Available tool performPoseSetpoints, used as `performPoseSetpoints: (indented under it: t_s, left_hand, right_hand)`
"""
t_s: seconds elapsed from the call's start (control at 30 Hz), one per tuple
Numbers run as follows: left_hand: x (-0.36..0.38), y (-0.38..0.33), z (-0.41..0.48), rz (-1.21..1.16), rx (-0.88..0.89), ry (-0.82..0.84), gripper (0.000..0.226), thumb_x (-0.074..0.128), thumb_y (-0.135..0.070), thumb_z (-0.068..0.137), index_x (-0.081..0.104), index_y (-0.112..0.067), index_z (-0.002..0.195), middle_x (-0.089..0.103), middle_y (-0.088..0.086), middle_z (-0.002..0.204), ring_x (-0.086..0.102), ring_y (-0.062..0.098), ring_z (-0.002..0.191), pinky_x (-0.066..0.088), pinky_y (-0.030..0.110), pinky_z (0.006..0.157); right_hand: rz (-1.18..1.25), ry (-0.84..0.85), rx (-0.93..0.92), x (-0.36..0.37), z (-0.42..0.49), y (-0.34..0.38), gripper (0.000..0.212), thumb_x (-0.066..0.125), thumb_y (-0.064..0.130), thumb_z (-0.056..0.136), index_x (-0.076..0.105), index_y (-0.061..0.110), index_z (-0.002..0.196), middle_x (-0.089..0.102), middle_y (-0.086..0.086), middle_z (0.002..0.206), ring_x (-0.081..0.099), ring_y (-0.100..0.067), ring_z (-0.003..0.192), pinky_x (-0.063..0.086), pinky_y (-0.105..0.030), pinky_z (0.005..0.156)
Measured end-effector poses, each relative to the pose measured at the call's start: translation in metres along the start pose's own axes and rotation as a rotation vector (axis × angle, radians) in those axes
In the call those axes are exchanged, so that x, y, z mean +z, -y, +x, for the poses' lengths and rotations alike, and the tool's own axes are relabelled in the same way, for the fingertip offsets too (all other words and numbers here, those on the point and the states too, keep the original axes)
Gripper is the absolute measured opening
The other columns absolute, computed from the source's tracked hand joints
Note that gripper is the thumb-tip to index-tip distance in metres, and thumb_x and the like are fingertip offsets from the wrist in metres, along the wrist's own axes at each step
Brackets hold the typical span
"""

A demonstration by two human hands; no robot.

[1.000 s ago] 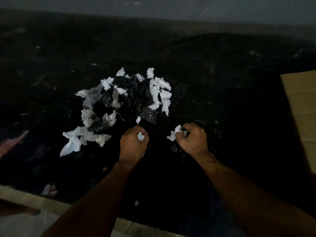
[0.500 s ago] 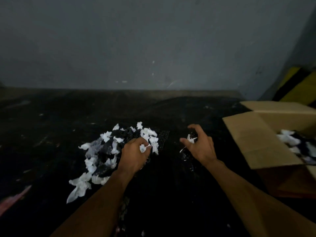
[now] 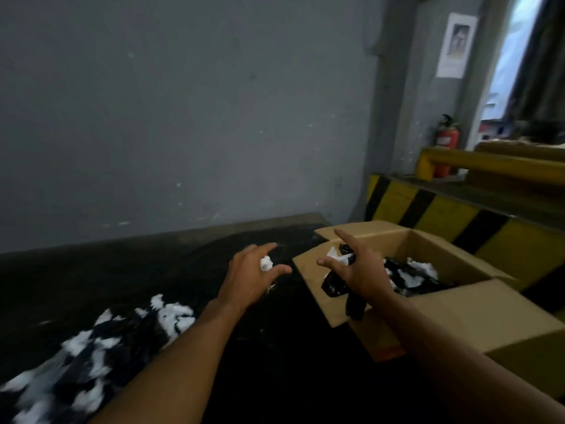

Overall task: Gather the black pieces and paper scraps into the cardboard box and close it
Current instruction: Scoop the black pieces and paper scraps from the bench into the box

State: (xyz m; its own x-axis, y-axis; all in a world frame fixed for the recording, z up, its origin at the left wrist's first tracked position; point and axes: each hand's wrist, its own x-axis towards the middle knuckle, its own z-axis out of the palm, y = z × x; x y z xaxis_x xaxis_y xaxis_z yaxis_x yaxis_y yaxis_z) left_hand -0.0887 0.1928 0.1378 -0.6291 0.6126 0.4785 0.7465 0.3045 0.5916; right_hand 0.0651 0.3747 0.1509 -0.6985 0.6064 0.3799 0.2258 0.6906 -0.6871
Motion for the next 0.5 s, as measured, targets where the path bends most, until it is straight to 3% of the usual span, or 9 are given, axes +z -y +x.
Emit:
performPoseSetpoints:
  t_s: [0.17,0.33,0.5]
  left_hand:
    - [0.068,-0.059,0.037,-0.05,0.072,0.013,0.067,0.076,-0.051,0.071,0.06,-0.019,0.128,0.062,0.001,0.104,0.057,0.016,0.094,0.046,0.027,0.083]
    - [0.164,-0.124,0.079,-0.106,0.07,-0.009,0.061,0.077,-0.046,0.073,0.062,-0.017,0.125,0.063,0.005,0.117,0.058,0.021,0.105,0.048,0.037,0.093]
    - [0.252,-0.182,0.116,-0.102,0.043,-0.044,0.058,0.078,-0.044,0.074,0.065,-0.012,0.12,0.063,0.008,0.122,0.057,0.024,0.112,0.04,0.028,0.094]
  right_hand:
    - [-0.048,-0.098,0.032,-0.064,0.015,-0.058,0.079,0.075,0.054,0.071,0.044,0.032,0.141,0.059,-0.006,0.134,0.059,-0.024,0.111,0.046,-0.028,0.08]
    - [-0.04,-0.169,0.063,-0.138,0.043,-0.139,0.076,0.075,0.054,0.073,0.048,0.03,0.139,0.059,-0.003,0.132,0.059,-0.02,0.112,0.047,-0.03,0.086]
    - [-0.034,-0.178,0.091,-0.204,0.08,-0.216,0.072,0.073,0.055,0.075,0.05,0.027,0.138,0.059,-0.002,0.133,0.059,-0.02,0.113,0.043,-0.023,0.08]
